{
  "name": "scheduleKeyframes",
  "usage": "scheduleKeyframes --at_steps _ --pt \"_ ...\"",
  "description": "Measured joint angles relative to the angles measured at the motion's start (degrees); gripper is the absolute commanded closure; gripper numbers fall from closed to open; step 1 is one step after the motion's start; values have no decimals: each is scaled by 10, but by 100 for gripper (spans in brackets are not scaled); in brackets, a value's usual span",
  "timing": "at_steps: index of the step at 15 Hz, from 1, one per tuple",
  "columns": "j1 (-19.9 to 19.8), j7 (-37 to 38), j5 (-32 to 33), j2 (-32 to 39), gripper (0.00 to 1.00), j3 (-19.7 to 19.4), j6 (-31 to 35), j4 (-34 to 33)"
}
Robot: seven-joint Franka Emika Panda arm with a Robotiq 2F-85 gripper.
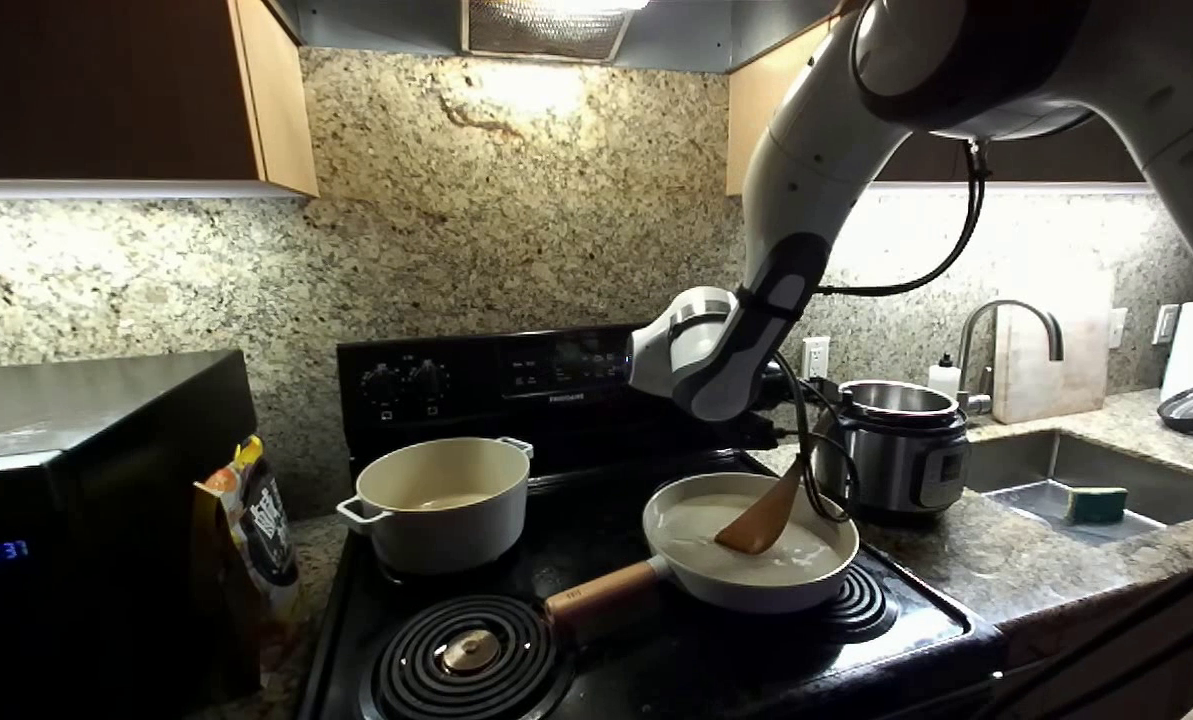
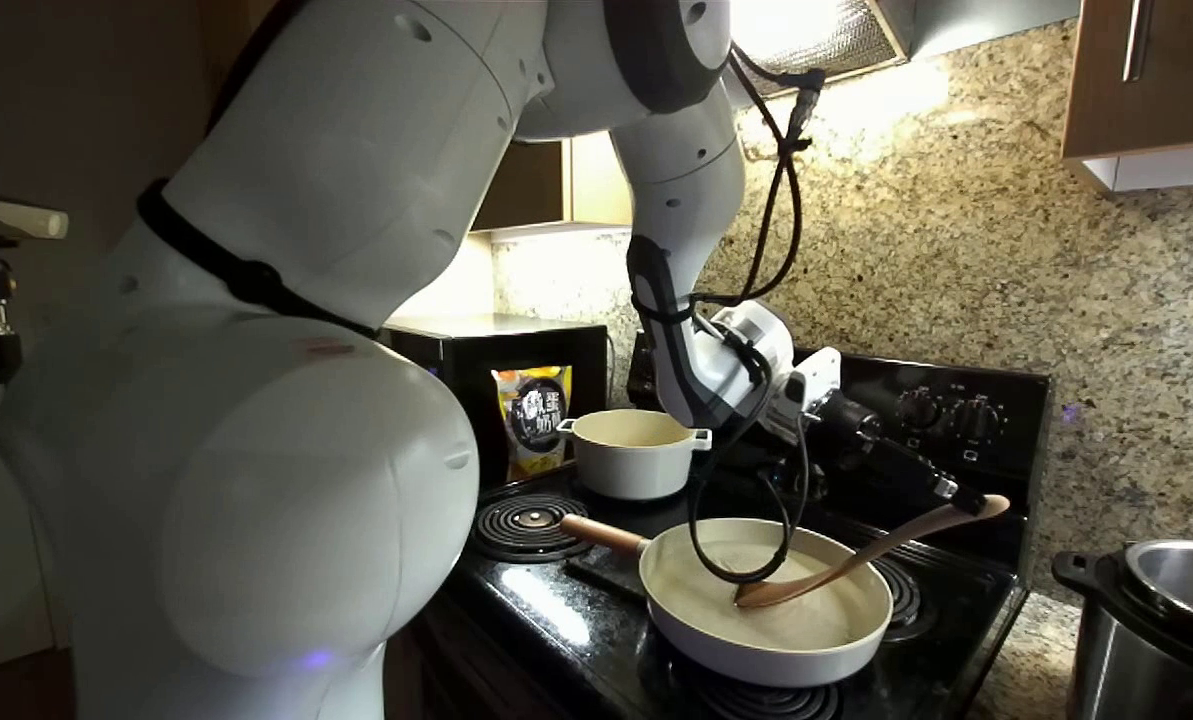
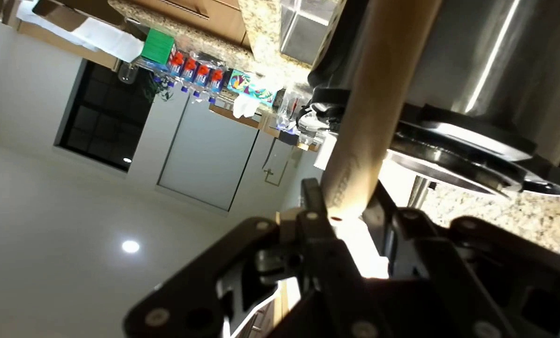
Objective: Use the spatula to stir the water
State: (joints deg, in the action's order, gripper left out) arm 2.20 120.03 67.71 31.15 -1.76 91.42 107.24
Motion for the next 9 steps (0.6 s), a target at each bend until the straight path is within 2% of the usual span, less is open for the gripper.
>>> scheduleKeyframes --at_steps 4,9 --pt "-19 -9 -3 1 89 -5 0 -25" --pt "-15 -42 -4 31 89 -1 -1 -88"
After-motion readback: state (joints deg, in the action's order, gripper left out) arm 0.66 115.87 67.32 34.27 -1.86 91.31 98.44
